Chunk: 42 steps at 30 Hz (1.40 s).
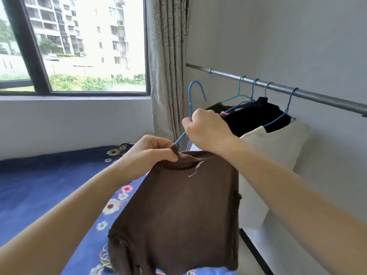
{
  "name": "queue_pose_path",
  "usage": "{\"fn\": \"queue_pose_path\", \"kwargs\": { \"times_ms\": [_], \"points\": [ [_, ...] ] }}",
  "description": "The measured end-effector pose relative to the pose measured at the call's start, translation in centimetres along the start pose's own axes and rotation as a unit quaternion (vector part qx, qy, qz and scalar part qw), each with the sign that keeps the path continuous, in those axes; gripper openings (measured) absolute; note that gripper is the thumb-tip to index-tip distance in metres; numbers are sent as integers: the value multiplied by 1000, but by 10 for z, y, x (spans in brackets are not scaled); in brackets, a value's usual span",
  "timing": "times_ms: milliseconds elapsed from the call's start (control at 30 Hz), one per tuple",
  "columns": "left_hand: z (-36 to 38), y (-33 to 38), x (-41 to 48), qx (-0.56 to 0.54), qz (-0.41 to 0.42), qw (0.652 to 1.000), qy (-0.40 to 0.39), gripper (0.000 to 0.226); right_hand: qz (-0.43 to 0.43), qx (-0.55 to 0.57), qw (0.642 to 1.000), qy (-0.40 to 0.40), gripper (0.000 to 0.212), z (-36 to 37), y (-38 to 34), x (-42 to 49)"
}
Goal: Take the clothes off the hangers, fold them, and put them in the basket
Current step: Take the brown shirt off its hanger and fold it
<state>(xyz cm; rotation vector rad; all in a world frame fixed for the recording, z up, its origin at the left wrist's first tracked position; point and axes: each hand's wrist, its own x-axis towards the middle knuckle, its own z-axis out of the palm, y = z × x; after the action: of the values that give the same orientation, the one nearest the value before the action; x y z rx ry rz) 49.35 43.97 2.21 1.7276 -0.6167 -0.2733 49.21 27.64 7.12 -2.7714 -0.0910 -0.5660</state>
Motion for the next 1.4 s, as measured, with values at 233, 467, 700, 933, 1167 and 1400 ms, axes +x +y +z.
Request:
{"fn": "queue_pose_path", "kwargs": {
  "times_ms": [233,467,700,933,1167,1400],
  "points": [
    [-87,-40,-82,49,45,998,-2,36,91,211,965,-127,30,69,-124,12],
    [-164,-92,-114,62,-52,974,210,28,148,478,845,-190,22,90,-193,13],
    [-205,-112,-111,67,-118,933,334,66,102,415,874,-230,6,115,-246,3],
    [-239,-131,-125,137,-121,906,383,13,-18,285,933,-220,41,138,-253,-1],
    [-280,-155,-154,389,-281,811,336,11,-57,201,939,-274,23,155,-220,-7],
    [-304,-188,-188,192,-368,843,342,29,40,494,816,-298,23,168,-167,-1]
  ]
}}
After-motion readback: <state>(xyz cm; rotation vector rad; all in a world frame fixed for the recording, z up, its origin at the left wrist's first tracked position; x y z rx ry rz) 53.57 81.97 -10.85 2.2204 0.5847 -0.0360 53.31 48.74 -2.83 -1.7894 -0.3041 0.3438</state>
